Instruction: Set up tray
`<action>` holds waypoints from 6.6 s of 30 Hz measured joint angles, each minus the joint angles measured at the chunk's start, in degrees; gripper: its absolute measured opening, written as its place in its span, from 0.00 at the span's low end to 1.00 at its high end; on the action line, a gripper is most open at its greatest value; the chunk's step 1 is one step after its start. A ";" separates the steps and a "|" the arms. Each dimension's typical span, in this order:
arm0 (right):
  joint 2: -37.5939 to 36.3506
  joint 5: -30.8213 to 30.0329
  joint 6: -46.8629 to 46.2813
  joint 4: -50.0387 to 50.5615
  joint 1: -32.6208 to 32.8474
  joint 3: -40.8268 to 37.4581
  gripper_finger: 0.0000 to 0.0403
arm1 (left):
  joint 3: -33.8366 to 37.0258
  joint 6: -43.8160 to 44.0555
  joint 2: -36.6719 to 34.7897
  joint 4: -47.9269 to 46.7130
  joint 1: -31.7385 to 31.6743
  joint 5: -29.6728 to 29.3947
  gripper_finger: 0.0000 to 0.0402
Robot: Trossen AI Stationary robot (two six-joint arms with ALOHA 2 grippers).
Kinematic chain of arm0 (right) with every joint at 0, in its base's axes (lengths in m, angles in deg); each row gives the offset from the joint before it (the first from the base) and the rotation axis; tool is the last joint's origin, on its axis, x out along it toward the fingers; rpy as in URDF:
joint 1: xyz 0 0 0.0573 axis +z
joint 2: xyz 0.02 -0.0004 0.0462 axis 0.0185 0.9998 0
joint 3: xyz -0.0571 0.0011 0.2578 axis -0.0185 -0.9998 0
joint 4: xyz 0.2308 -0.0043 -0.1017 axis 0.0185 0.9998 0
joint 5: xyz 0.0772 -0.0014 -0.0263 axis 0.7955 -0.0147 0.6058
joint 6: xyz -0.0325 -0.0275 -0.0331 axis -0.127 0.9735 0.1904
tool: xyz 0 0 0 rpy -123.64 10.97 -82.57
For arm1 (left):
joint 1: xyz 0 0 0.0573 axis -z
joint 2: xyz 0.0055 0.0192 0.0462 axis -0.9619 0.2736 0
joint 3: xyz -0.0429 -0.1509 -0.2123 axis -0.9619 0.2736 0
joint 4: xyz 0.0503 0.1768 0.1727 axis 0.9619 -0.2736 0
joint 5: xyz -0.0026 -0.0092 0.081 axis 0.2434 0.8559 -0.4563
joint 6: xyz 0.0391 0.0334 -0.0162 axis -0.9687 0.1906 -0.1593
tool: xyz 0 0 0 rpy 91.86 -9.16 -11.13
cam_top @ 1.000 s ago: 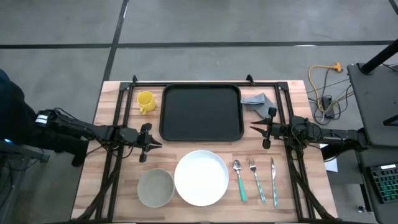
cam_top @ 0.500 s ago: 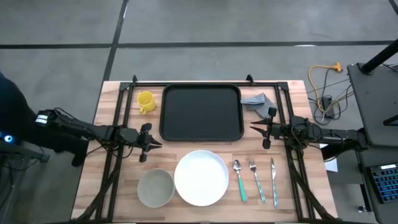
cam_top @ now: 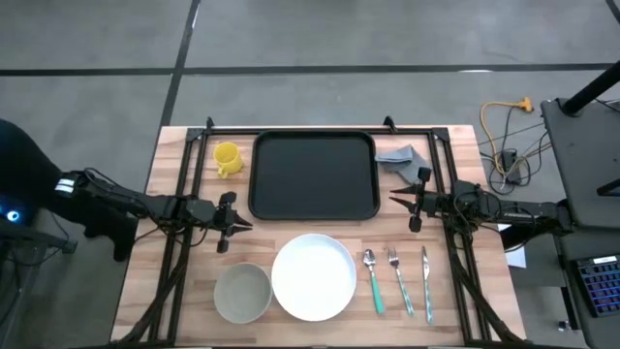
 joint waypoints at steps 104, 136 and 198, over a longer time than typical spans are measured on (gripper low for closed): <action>0.02 -7.49 -2.48 -1.16 0.00 0.01 0.17 | -64.74 43.85 38.12 -73.91 -38.03 6.09 0.07; -0.01 -7.45 -2.50 -1.16 -0.02 -0.01 0.17 | -63.01 1.23 43.09 -66.22 -53.02 6.40 0.07; -0.01 -7.47 -2.48 -1.16 -0.02 0.00 0.17 | -52.07 2.99 45.51 -58.08 -55.84 1.29 0.45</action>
